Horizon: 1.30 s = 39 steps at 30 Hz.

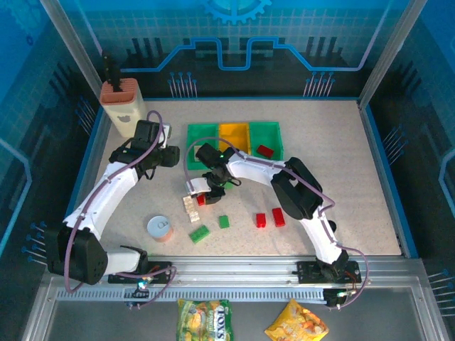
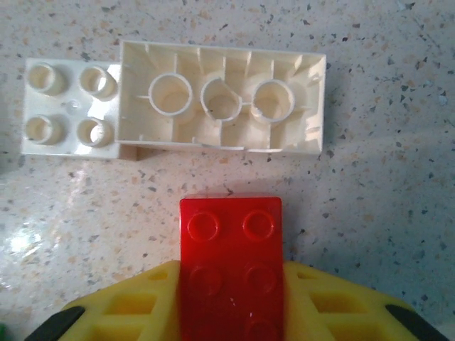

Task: Sort the legos into containers by color
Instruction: Pick up the lego from the center of the table, then place the lego in the container.

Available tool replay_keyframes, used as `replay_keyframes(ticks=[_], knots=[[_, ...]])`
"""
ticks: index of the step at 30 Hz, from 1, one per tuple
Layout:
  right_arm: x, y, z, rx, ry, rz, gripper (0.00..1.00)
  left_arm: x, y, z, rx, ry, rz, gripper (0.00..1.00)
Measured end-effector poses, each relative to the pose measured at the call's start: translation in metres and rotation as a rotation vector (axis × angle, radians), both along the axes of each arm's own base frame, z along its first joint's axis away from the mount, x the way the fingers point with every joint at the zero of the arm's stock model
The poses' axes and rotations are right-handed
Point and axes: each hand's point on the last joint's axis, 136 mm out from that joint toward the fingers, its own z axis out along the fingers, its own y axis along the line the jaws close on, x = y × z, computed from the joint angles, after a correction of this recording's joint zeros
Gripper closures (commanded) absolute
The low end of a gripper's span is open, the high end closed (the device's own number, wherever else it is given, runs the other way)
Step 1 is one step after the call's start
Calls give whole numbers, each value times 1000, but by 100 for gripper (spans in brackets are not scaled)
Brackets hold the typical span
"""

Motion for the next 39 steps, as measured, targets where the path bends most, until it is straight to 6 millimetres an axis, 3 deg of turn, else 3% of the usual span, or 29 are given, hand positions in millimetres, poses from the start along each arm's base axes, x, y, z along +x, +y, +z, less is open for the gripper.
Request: replay_keyframes(ticks=[8,16,22,30,36,39], knots=[[3,-10,53,104,-20,-84,66,0,0,0,0,0,-1,47],[38,-40,99,219,-47,-324,68,0,0,0,0,0,0,47],[87,-76,112,257,-39,-615,69,0,0,0,0,0,0,47],[146,-151,111,238,-12,-1026,68,0,0,0,0,1,0,47],[175,-187,119,202,-44,-1143,68,1,0,-3,1,9,-1,47],[188,-202,112,154,-84,-1152,69,1,0,-3,0,9,-1,47]])
